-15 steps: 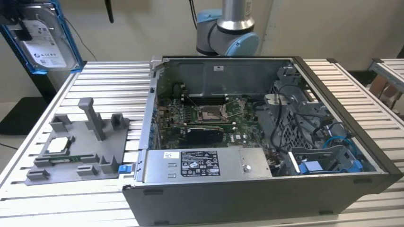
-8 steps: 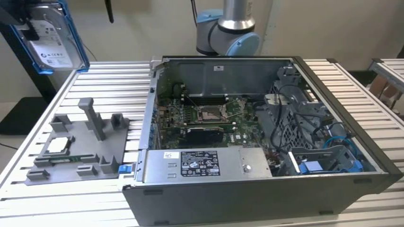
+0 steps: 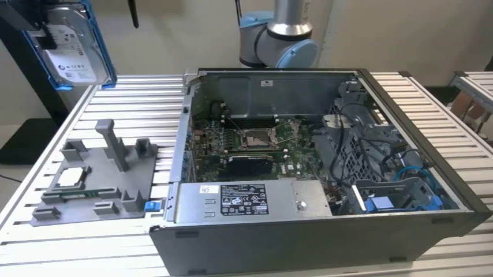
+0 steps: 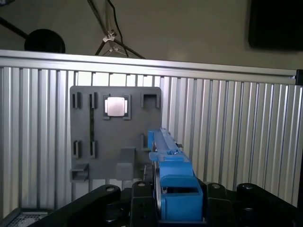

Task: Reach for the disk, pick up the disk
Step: 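Pick up the disk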

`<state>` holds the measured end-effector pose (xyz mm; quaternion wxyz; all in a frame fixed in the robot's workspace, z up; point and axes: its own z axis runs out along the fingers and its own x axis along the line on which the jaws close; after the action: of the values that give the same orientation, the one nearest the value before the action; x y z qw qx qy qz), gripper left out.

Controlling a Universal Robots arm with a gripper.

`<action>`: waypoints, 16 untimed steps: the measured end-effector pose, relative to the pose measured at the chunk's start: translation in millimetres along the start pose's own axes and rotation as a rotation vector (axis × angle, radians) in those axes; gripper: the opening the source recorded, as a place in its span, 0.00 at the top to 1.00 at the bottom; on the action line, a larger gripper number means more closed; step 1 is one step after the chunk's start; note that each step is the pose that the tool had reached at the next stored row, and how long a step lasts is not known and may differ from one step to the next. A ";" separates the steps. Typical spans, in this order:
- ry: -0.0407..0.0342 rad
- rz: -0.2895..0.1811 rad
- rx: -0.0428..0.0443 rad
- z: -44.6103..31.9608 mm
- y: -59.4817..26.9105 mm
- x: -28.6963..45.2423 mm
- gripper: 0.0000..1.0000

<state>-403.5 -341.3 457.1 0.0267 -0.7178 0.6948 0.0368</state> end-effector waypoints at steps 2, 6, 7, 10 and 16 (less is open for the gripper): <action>0.0000 0.000 0.0000 -0.1 -4.6 0.2 1.00; 0.0000 0.000 0.0000 -0.3 -16.9 0.6 1.00; 0.0000 0.000 0.0000 -0.3 -19.5 0.6 1.00; 0.0000 0.000 0.0000 -0.5 -28.5 0.9 1.00; 0.0000 0.000 -0.0001 -0.7 -45.3 1.4 1.00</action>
<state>-358.1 -341.3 457.1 0.0267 -0.7178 0.6948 0.0368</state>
